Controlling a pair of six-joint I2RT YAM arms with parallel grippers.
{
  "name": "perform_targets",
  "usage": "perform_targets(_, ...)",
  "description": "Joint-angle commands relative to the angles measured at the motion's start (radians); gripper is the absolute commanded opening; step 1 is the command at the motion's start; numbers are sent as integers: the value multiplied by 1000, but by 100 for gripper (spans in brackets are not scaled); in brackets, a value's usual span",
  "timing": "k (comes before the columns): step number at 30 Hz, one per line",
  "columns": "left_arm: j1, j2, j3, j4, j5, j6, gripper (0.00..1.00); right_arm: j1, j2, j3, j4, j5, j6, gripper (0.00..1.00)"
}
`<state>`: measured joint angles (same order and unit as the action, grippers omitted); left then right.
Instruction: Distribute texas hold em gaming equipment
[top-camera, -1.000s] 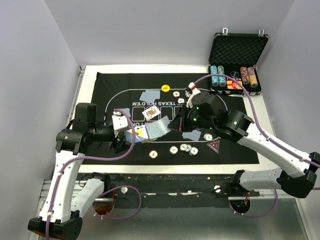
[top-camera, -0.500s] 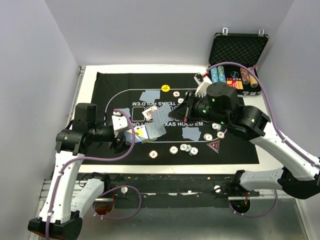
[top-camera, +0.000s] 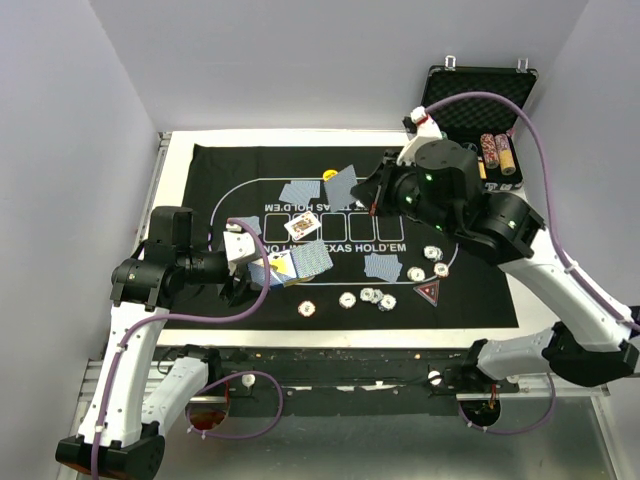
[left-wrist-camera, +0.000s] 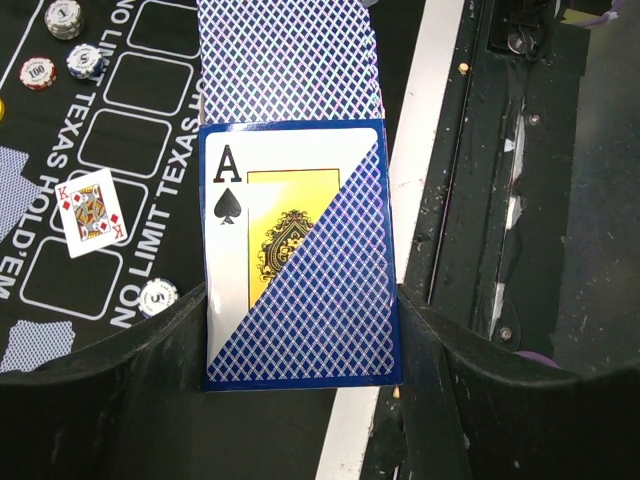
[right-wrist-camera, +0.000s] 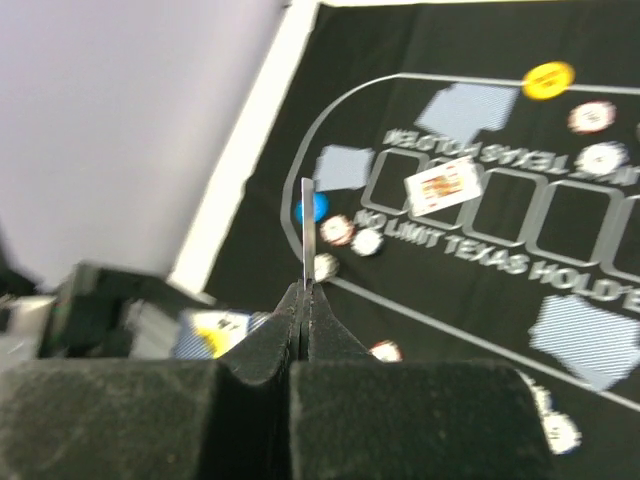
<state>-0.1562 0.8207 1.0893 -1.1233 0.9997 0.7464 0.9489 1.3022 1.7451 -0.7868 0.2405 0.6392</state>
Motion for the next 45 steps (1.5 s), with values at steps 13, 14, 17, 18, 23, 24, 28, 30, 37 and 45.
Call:
perform_targets(13,3,-58,17,-38,51,5,20,-148,515,1,159,362,-369,1)
perform_targets(14,4,-60,18,-41,51,7,19,-148,544,8,172,365,-378,1)
perform_targets(17,4,-61,21,-53,51,11,20,-148,644,43,181,388,-398,1)
perform_targets(18,3,-63,23,-56,50,13,20,-150,675,57,184,382,-401,1)
perform_targets(23,3,-66,23,-66,45,19,20,-145,787,96,224,388,-431,1)
perform_targets(24,4,-66,23,-67,45,18,20,-142,807,103,230,394,-435,1)
perform_targets(28,3,-61,24,-70,37,22,20,-93,871,134,264,468,-501,1)
perform_targets(30,3,-60,29,-75,37,24,20,-69,908,148,273,512,-530,1)
perform_targets(37,3,-55,34,-75,39,25,20,-33,999,166,291,505,-546,1)
perform_targets(45,3,-51,40,-78,37,25,20,24,1097,174,288,473,-529,1)
